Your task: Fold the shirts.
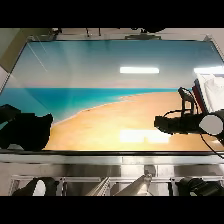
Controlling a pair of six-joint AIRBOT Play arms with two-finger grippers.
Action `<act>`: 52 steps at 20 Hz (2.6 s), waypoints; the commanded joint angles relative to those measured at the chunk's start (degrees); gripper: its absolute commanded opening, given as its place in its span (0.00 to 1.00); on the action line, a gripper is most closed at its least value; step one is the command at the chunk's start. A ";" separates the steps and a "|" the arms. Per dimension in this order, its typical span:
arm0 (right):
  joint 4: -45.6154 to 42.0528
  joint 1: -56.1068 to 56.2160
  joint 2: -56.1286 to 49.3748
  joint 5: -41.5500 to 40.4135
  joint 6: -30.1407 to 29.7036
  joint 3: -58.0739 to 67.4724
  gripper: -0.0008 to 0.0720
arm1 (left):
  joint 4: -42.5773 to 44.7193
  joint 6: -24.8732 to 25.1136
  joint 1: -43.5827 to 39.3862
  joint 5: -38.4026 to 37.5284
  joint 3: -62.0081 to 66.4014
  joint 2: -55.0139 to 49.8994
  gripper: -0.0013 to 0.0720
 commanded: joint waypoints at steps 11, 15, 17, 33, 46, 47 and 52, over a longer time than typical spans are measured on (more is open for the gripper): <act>2.27 0.07 -7.13 -0.68 -1.14 -0.02 0.97 | 12.48 -3.28 10.12 11.80 3.45 -39.28 0.98; 2.29 0.07 -7.13 -0.22 -1.14 -0.02 0.97 | 12.44 -3.28 10.05 5.16 11.56 -47.43 0.10; 2.45 0.07 -7.13 -0.20 -1.16 -0.02 0.97 | 10.23 -2.64 9.57 -0.59 16.31 -49.72 0.04; 3.74 0.00 -4.87 -0.24 -9.31 0.22 0.04 | -37.42 7.61 -44.81 -3.50 34.07 -39.74 0.04; 8.13 -15.43 -6.19 -6.25 -25.40 2.91 0.84 | -25.27 7.28 -30.62 -4.04 26.14 -47.69 0.98; 12.00 -16.09 -8.33 -7.10 -31.36 3.34 0.84 | -25.46 7.74 -29.53 -0.72 24.04 -48.39 0.98; 28.35 -12.50 -25.86 -7.13 -50.01 11.72 0.84 | -25.70 10.23 -27.63 5.01 25.24 -57.99 0.97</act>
